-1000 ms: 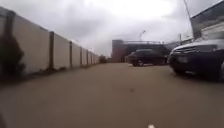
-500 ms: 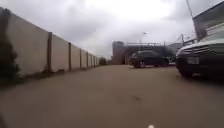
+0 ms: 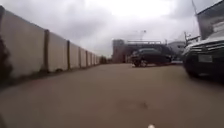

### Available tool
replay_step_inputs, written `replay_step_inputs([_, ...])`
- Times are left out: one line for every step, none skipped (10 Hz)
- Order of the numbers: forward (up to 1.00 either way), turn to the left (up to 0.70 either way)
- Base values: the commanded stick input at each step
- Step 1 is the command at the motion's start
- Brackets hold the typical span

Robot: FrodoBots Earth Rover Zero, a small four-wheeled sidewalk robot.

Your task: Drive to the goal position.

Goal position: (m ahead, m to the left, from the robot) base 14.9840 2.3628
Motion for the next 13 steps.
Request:
replay_step_inputs([0.70,0.00])
replay_step_inputs([0.70,0.00])
replay_step_inputs([0.70,0.00])
replay_step_inputs([0.70,0.00])
replay_step_inputs([0.70,0.00])
replay_step_inputs([0.70,0.00])
replay_step_inputs([0.70,0.00])
replay_step_inputs([0.70,0.00])
replay_step_inputs([0.70,0.00])
replay_step_inputs([0.70,0.00])
replay_step_inputs([0.70,0.00])
replay_step_inputs([0.70,0.00])
replay_step_inputs([0.70,0.00])
